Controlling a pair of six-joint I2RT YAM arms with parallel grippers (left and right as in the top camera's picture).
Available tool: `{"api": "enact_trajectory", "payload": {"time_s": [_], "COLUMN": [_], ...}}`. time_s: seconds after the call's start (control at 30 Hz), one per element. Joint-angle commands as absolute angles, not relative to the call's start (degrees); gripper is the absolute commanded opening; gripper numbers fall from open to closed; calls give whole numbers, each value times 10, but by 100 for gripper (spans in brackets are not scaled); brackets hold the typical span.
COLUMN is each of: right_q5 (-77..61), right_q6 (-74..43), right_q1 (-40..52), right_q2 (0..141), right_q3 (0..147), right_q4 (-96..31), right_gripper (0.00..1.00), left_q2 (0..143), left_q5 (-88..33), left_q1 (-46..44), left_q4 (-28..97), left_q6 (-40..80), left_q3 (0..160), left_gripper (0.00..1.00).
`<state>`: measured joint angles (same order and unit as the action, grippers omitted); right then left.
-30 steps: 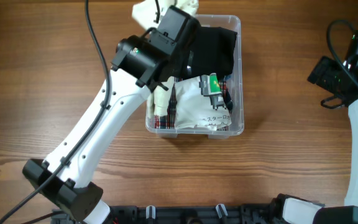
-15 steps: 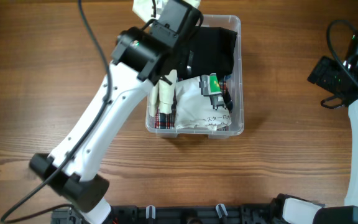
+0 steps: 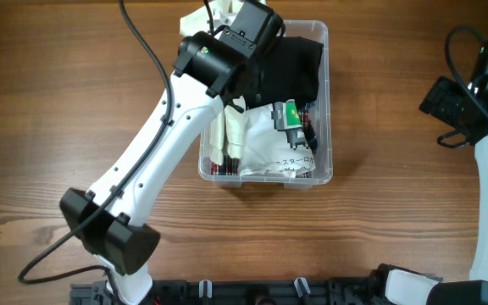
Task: Pack container
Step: 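Lay the cream towel flat over the clothes in the box, then release the towel and press it down with the left gripper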
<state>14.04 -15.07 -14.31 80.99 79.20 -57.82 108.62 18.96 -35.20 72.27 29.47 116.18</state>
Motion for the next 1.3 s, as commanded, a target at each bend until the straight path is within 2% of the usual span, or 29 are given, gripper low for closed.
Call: {"api": "enact_trajectory", "payload": {"time_s": [0.0,0.37,0.43,0.47,0.5,0.63,0.7,1.0,1.27], "right_q5": [150,150,150,150,150,150,150,150,150], "right_q6": [-150,-150,-150,-150,-150,-150,-150,-150,-150], "right_q1": [-143,-143,-143,-143,-143,-143,-143,-143,-143], "right_q2": [805,805,805,805,805,805,805,805,805], "right_q3": [801,801,801,801,801,801,801,801,801], "right_q4": [-577,-577,-577,-577,-577,-577,-577,-577,-577], "right_gripper": [100,100,100,100,100,100,100,100,100], "left_q2": [1116,1137,1140,1141,1144,1161,1171,1179,1179], "left_q5": [177,87,84,84,84,83,72,51,76], "left_q1": [-356,-376,-383,-385,-389,-400,-403,-403,-395], "left_q4": [709,631,621,617,612,595,585,546,563], "left_q6": [310,310,310,310,310,310,309,309,303], "left_q3": [1179,1179,1179,1179,1179,1179,1179,1179,1179], "left_gripper": [4,4,10,27,48,78,86,86,84]}}
